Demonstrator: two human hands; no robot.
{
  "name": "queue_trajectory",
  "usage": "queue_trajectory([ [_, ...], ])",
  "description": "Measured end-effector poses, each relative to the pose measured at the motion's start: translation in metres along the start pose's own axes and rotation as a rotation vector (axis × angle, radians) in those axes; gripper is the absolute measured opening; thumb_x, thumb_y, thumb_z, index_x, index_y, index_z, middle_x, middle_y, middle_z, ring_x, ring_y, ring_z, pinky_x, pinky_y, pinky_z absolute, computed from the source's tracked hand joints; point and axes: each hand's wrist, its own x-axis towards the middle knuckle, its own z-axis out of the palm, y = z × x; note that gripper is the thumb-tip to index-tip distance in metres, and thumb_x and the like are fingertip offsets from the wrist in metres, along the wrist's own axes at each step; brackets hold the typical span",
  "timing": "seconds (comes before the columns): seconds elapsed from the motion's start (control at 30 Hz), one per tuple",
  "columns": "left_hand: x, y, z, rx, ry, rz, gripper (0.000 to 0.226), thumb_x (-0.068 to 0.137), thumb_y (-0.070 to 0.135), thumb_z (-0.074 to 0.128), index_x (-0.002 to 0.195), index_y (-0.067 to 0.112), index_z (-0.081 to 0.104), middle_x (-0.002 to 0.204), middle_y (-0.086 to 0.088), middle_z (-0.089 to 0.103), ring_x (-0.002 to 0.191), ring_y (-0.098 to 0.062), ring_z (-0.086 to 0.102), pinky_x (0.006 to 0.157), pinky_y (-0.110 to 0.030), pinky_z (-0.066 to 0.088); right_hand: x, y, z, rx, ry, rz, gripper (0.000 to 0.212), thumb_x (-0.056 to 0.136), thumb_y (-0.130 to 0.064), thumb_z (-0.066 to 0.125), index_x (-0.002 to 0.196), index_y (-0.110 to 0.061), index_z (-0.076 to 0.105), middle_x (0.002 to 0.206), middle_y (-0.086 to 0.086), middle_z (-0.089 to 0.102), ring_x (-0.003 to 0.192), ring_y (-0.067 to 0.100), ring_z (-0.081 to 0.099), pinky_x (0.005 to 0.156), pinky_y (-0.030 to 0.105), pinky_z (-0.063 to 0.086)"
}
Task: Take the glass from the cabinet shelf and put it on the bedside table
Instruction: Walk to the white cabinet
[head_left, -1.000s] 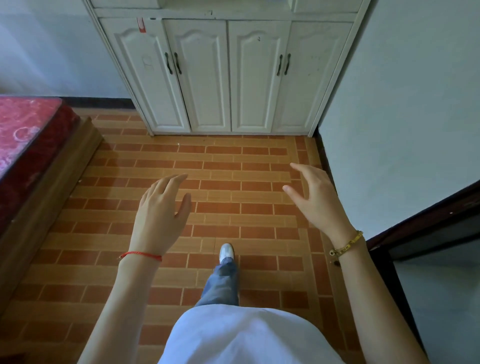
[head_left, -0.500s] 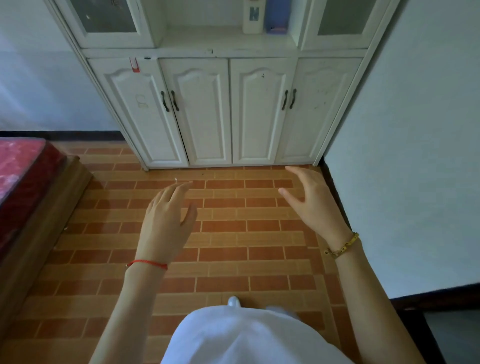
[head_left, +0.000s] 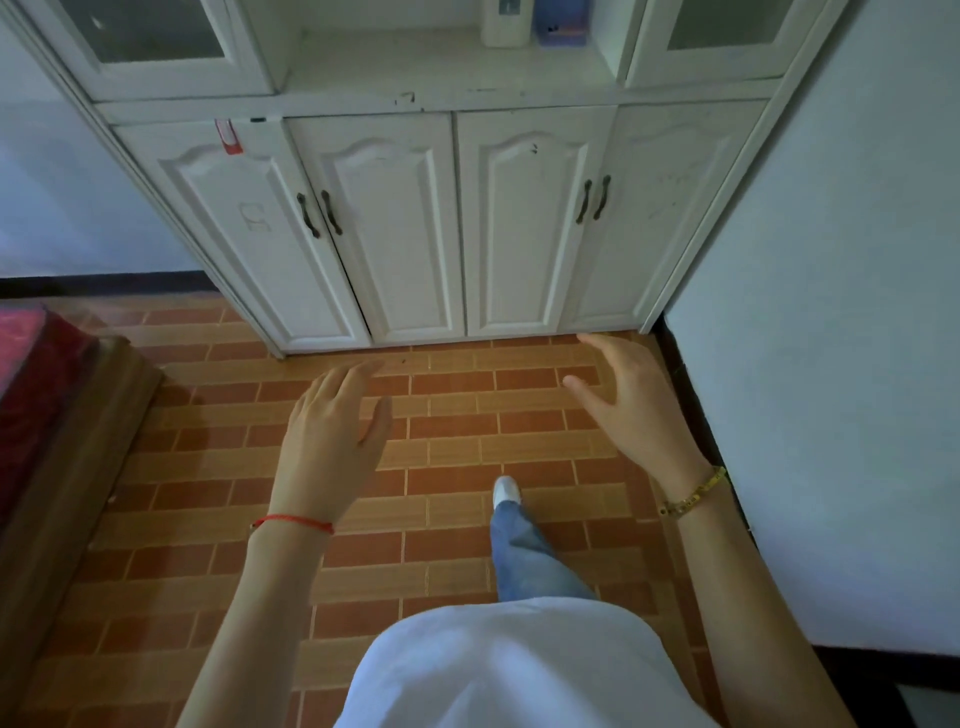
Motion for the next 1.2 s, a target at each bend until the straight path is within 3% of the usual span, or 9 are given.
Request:
queue_trajectory([
  [0.5, 0.263, 0.010, 0.016, -0.021, 0.132, -0.019, 0.043, 0.095, 0.025, 0.052, 0.137, 0.016, 0.049, 0.134, -0.009, 0.058, 0.125, -0.028, 0.054, 0.104, -0.049, 0.046, 0.296, 0.022, -0.019, 0.045, 0.032, -0.134, 0.052, 0.095, -0.034, 0.060, 0.142, -0.015, 0.047, 0.141, 0.003, 0.053, 0.135, 0.019, 0.042, 0.109, 0.023, 0.027],
  [0.93, 0.430, -0.017, 0.043, -0.032, 0.095, -0.028, 0.043, 0.096, 0.029, 0.049, 0.138, 0.018, 0.049, 0.136, -0.007, 0.057, 0.128, -0.026, 0.051, 0.108, -0.043, 0.042, 0.447, 0.037, 0.016, 0.043, -0.003, -0.120, 0.053, 0.094, -0.036, 0.060, 0.141, -0.016, 0.048, 0.141, 0.001, 0.053, 0.135, 0.015, 0.042, 0.107, 0.019, 0.027],
  [1.1, 0.504, -0.030, 0.045, -0.040, 0.109, 0.031, 0.043, 0.096, 0.027, 0.051, 0.138, 0.017, 0.049, 0.136, -0.007, 0.057, 0.126, -0.025, 0.053, 0.105, -0.040, 0.045, 0.519, 0.029, 0.032, 0.041, 0.017, -0.120, 0.051, 0.093, -0.033, 0.062, 0.140, -0.014, 0.050, 0.139, 0.004, 0.054, 0.134, 0.018, 0.043, 0.109, 0.024, 0.032],
  [1.2, 0.546, -0.035, 0.040, -0.043, 0.111, 0.038, 0.043, 0.096, 0.026, 0.051, 0.138, 0.017, 0.049, 0.137, -0.007, 0.057, 0.127, -0.025, 0.053, 0.105, -0.043, 0.047, 0.562, 0.020, 0.035, 0.054, 0.035, -0.135, 0.050, 0.094, -0.031, 0.063, 0.139, -0.013, 0.051, 0.138, 0.005, 0.055, 0.132, 0.019, 0.045, 0.112, 0.035, 0.038],
])
